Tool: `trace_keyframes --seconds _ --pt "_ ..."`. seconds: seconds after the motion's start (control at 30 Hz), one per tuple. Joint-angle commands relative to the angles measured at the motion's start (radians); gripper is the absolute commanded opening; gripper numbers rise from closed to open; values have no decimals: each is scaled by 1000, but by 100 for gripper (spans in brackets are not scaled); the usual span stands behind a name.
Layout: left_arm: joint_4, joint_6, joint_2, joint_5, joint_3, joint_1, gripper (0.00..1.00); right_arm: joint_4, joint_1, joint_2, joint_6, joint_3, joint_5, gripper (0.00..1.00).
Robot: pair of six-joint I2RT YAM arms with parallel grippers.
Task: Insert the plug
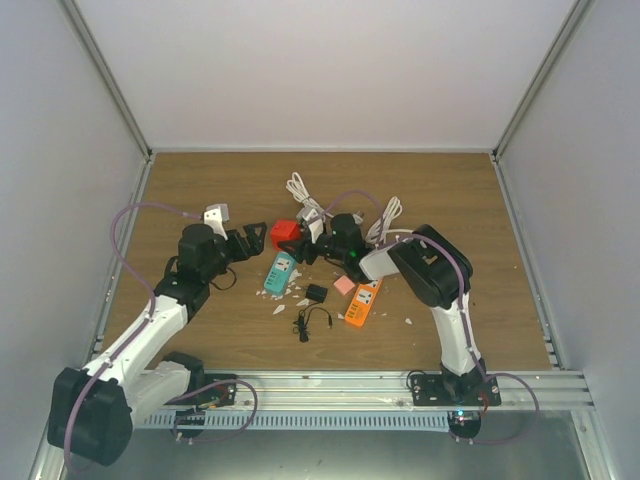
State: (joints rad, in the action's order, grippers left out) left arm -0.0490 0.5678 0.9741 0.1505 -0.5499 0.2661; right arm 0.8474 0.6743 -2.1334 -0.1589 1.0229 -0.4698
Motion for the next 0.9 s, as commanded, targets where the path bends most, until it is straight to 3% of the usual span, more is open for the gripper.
trace_keyframes --seconds 0.0,0.47,0.87 --pt "-72 -4 16 20 11 -8 99 82 -6 -25 -17 10 -43 1" --pt "-104 8 71 59 3 -10 99 149 -59 -7 -28 -90 -67 1" --pt "-133 -9 172 24 -4 15 99 241 -32 -98 16 -141 -42 0"
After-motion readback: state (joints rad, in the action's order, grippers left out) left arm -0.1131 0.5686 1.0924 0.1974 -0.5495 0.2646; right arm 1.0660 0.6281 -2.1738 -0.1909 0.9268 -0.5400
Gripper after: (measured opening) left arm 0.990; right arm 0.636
